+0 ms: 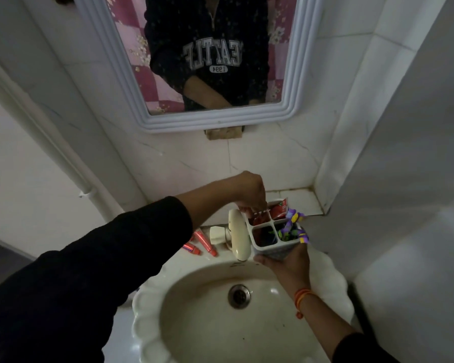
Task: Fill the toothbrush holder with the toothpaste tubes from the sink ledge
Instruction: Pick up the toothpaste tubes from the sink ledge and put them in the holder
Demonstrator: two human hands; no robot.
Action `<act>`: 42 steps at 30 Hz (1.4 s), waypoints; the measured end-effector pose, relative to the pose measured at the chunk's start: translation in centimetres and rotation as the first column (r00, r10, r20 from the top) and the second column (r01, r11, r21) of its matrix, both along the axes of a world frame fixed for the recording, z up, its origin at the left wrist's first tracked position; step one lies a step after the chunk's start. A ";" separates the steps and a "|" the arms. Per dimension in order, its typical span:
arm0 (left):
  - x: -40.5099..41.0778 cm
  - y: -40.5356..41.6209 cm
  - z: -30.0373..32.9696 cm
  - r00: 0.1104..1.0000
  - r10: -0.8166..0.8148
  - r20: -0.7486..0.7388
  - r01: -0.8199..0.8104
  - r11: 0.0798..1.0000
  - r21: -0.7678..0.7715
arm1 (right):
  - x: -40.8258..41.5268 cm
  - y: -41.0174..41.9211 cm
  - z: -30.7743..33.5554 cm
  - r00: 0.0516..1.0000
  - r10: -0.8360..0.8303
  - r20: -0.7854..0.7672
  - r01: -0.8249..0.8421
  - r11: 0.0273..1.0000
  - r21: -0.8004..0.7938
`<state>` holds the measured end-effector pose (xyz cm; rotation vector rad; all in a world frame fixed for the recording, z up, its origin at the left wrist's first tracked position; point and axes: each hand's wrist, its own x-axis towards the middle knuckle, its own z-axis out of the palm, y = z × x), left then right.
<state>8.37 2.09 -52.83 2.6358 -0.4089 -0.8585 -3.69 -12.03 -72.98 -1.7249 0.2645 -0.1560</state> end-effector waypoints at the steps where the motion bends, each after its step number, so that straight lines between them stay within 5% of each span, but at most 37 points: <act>1: 0.4 0.9 0.1 0.997 0.078 -0.010 -0.079 0.994 -0.074 | 0.0 0.0 0.0 1.000 -0.003 0.003 0.003 1.000 -0.011; 5: 1.8 5.3 -1.2 0.964 0.245 0.104 -0.227 0.961 -0.161 | 0.0 0.1 -0.2 1.000 -0.015 0.022 0.017 0.997 -0.070; 8: 2.4 8.9 -3.6 0.976 0.084 0.201 -0.106 0.989 0.101 | 0.0 0.0 -0.2 1.000 -0.012 0.020 0.014 0.997 -0.079; 11: 2.1 11.5 -6.5 0.988 -0.078 0.134 0.032 0.949 0.315 | 0.1 -0.2 -0.4 1.000 -0.013 0.002 0.013 0.998 -0.069; 19: 1.9 12.7 -12.1 0.953 -0.258 0.157 0.137 0.833 0.536 | 0.3 -0.3 -1.0 1.000 -0.010 -0.011 0.009 0.994 -0.105; 34: 4.0 14.3 -9.2 0.979 0.108 0.173 -0.154 0.949 0.275 | 0.1 -0.4 -0.5 1.000 0.001 0.004 0.000 0.994 -0.108; 38: 4.1 11.9 -3.7 0.911 0.235 0.338 -0.248 0.969 -0.005 | 0.1 -0.3 -0.4 1.000 -0.008 0.014 0.009 0.994 -0.108; 42: 2.4 8.1 1.3 0.819 0.149 0.555 -0.099 0.988 -0.120 | 0.0 -0.2 -0.2 1.000 -0.001 0.014 0.002 0.996 -0.089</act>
